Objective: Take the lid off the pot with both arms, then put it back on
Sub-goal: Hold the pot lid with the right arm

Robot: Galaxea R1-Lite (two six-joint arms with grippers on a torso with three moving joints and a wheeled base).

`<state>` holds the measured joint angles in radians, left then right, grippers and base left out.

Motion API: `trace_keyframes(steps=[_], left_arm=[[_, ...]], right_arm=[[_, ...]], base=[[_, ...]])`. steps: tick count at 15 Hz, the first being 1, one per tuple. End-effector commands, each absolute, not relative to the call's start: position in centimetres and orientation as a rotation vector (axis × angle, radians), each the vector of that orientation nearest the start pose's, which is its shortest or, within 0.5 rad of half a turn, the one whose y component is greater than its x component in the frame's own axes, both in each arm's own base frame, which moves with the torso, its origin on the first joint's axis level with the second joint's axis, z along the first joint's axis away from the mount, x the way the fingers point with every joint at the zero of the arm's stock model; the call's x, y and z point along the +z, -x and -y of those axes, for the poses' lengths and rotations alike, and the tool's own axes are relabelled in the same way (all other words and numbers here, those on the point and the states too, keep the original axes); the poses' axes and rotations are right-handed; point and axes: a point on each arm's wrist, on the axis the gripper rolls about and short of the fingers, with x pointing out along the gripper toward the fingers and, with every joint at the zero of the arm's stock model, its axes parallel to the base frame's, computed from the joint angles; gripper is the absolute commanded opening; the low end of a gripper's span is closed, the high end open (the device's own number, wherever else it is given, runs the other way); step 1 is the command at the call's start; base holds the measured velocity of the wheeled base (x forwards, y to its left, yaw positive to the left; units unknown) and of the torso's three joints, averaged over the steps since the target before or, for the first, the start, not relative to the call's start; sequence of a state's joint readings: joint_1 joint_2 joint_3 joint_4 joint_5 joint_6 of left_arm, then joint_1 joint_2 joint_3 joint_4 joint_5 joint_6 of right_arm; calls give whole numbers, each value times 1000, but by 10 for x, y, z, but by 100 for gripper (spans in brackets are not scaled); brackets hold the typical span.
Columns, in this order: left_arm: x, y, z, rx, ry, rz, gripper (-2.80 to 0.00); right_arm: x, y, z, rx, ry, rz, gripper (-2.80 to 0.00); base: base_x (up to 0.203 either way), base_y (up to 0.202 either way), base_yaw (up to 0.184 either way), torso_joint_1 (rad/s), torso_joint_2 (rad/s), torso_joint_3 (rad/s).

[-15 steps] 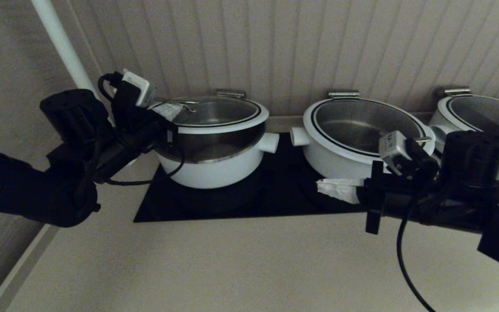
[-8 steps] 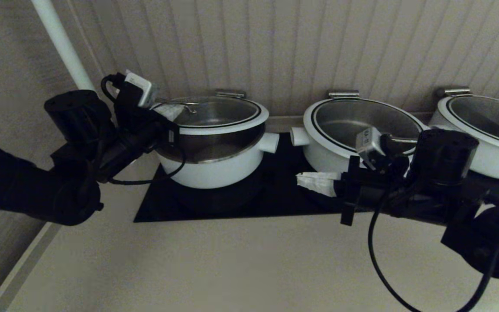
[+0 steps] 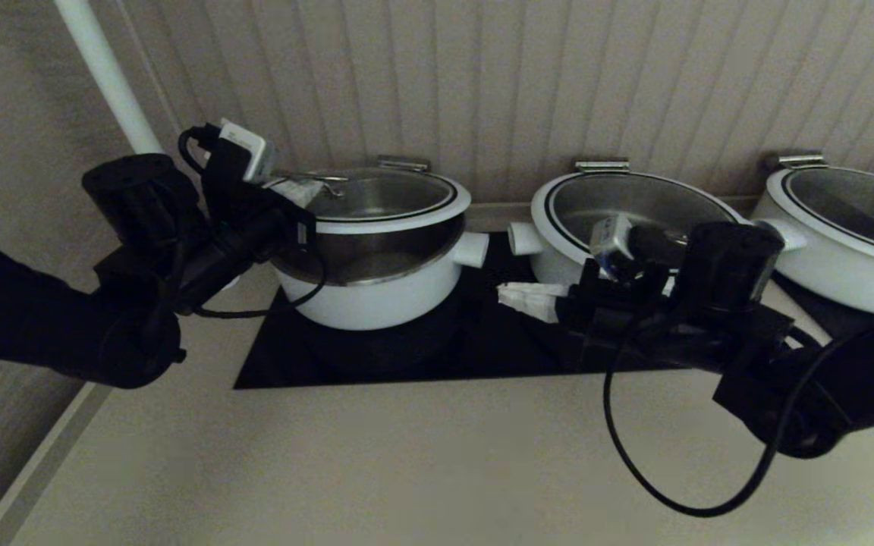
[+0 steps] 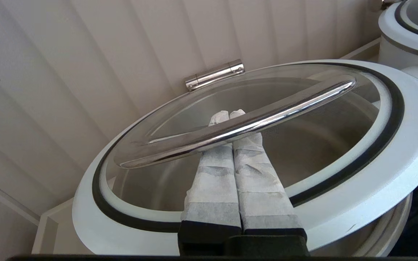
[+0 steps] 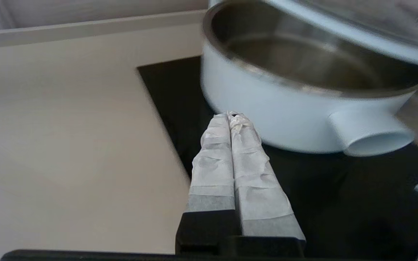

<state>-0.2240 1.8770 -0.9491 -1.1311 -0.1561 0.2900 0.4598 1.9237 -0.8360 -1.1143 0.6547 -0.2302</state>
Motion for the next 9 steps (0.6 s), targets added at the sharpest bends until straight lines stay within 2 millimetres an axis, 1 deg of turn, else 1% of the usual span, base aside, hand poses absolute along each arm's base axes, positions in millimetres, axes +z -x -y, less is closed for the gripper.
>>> trace_keyframes(steps=[1, 3, 6, 9], left_arm=[[212, -346, 82, -346, -280, 264, -280], [212, -346, 82, -346, -280, 263, -280], [212, -346, 83, -347, -280, 264, -280], [212, -346, 83, -347, -280, 263, -280]], right_arm=[[157, -318, -173, 1097, 211, 161, -280], [156, -326, -177, 1062, 214, 200, -280], [152, -332, -179, 1048, 215, 203, -280], [152, -346, -188, 1035, 217, 246, -280]], base=[[0, 0, 0, 0, 0, 0], [0, 0, 0, 0, 0, 0], [0, 0, 0, 0, 0, 0], [0, 0, 0, 0, 0, 0]])
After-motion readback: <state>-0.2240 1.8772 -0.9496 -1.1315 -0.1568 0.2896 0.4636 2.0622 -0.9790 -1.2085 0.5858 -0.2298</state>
